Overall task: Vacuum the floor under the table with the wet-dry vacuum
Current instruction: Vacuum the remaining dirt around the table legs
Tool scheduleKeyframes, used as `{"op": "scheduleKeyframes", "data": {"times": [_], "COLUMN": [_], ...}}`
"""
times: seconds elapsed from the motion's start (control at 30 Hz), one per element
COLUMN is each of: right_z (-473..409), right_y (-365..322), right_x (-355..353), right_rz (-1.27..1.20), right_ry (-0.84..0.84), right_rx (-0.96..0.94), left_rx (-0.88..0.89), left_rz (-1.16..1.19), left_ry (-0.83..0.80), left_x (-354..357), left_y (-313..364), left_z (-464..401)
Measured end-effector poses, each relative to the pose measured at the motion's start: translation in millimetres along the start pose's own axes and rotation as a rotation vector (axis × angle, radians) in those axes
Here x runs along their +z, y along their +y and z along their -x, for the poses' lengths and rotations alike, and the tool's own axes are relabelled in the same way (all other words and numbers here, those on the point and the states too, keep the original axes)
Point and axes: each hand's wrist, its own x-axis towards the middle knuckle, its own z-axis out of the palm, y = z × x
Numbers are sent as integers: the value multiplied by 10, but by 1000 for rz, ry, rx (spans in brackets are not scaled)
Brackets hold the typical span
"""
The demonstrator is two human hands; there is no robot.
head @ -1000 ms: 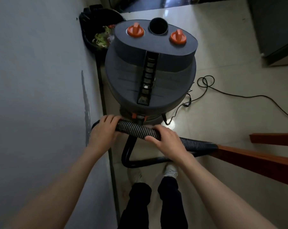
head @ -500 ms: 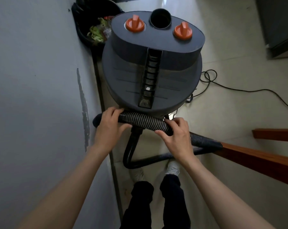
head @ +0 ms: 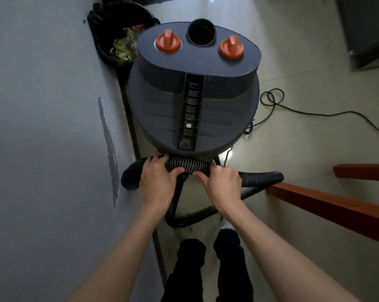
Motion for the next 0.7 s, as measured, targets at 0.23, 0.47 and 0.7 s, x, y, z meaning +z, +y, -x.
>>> {"op": "scheduleKeyframes", "data": {"times": [0.23,0.47,0.7], "right_z": [-62,-89,320], "right_y": [-23,-33,222], "right_x": [88,56,-144], "right_rz": [-133,-175,-372], "right_ry": [-58,-111,-225], "right_rx": [92,131,6], "left_rx": [-16,-34,85], "left_rz": [-91,-94,-331], "left_ry": [-68,-186,-458], "left_x": [88,35,-273], "left_y": [7,18,57], "left_z": [-47,-133,137]}}
